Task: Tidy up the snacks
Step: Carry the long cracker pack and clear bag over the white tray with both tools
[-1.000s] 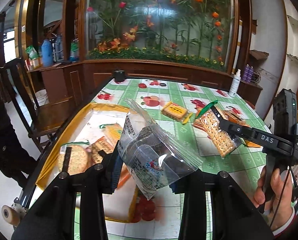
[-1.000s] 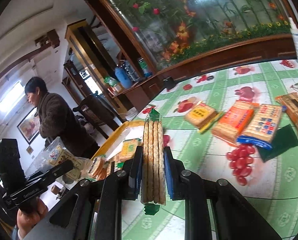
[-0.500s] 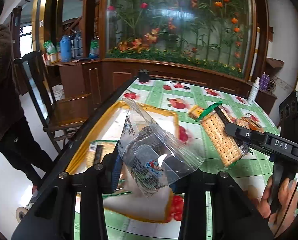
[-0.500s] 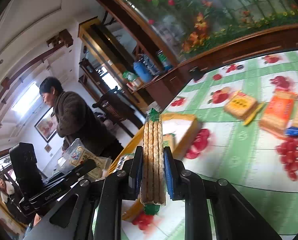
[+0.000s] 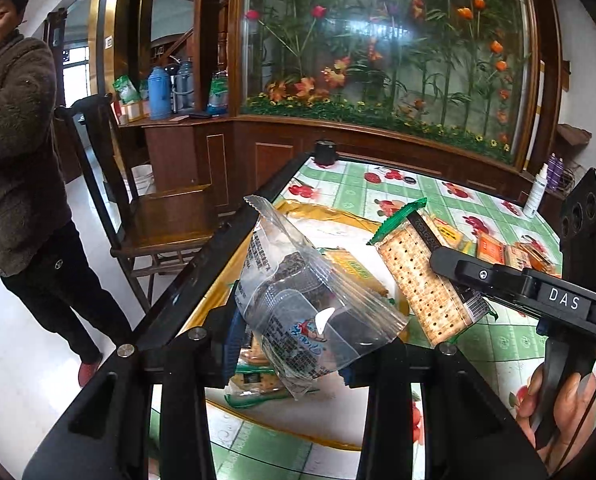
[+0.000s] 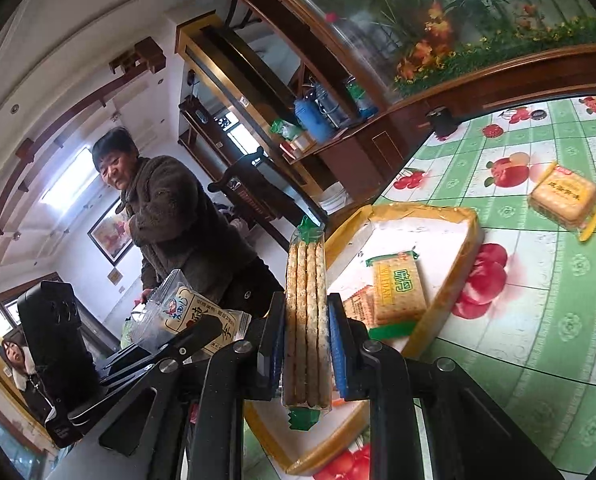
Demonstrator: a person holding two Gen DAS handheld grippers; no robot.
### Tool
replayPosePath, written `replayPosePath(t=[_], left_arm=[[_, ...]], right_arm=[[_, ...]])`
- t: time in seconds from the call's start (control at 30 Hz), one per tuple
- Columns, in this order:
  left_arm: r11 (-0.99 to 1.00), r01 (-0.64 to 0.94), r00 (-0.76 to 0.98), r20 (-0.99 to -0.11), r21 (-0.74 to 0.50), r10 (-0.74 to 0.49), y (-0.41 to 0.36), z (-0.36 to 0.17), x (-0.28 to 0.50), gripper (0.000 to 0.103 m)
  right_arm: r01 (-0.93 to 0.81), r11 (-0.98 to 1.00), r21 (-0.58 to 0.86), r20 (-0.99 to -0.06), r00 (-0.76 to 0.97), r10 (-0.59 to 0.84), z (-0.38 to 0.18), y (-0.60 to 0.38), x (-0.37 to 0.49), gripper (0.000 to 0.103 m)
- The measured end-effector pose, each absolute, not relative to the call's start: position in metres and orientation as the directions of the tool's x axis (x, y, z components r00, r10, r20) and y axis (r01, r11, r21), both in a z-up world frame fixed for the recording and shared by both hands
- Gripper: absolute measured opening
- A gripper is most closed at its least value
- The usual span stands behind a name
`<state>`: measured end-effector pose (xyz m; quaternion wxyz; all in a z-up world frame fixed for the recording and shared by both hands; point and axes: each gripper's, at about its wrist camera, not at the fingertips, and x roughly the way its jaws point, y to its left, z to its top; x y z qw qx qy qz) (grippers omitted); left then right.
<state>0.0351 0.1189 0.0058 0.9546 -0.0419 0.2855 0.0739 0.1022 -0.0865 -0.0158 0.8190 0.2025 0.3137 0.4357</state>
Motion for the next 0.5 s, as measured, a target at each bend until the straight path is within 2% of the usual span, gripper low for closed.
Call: replayPosePath(t=[0.5], left_arm=[[0.98,-0.197,0.809,-0.567,-0.016,0.153,0.124,-0.008,0.049,0.036]], right_arm=[[-0.552,0.564,0.614,-0.376,0.424,0.824,-0.029,-0.066,0.118,0.019]])
